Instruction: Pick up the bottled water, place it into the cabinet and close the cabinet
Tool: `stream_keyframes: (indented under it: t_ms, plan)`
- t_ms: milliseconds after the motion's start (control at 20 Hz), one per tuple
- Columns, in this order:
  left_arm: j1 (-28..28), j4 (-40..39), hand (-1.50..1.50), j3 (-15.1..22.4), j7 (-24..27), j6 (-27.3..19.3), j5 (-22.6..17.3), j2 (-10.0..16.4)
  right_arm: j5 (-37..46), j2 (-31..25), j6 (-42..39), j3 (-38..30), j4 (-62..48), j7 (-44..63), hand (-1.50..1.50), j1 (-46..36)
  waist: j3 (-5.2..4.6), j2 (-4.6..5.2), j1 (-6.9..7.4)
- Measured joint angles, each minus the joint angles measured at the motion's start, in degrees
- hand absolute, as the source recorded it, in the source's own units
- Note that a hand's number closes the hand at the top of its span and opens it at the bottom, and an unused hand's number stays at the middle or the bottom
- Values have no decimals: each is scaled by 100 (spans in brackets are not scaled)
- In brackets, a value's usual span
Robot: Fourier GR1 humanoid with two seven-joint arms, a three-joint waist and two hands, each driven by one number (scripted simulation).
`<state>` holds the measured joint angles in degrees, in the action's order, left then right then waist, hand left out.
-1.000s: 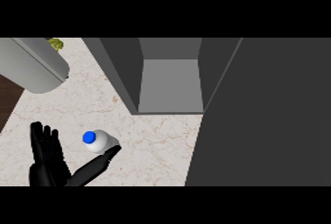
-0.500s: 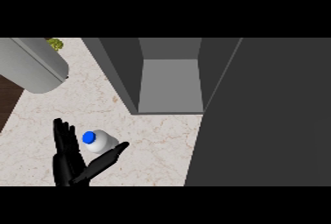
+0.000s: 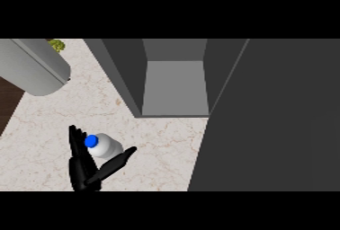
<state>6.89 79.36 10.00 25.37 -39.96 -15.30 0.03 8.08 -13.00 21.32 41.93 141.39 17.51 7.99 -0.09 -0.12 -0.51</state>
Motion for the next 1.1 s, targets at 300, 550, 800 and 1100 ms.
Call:
stream_keyframes:
  t_ms: [300,550,800,1100]
  plan:
    - [-415,-924,-150,-126,699,39,-561,-2,34,-136,59,18,-2,-45,-150,-66,1,2,-8]
    - [-492,-1441,-150,-134,1283,96,-1006,-2,62,-210,124,86,10,14,-150,-84,1,1,-1]
    - [-571,-2009,-150,-18,1973,264,-1642,-2,57,-252,171,72,5,6,-150,-91,1,2,-1]
    - [-768,-2555,-150,-124,2536,738,-2016,-1,70,-297,237,122,21,73,-150,-134,1,1,-4]
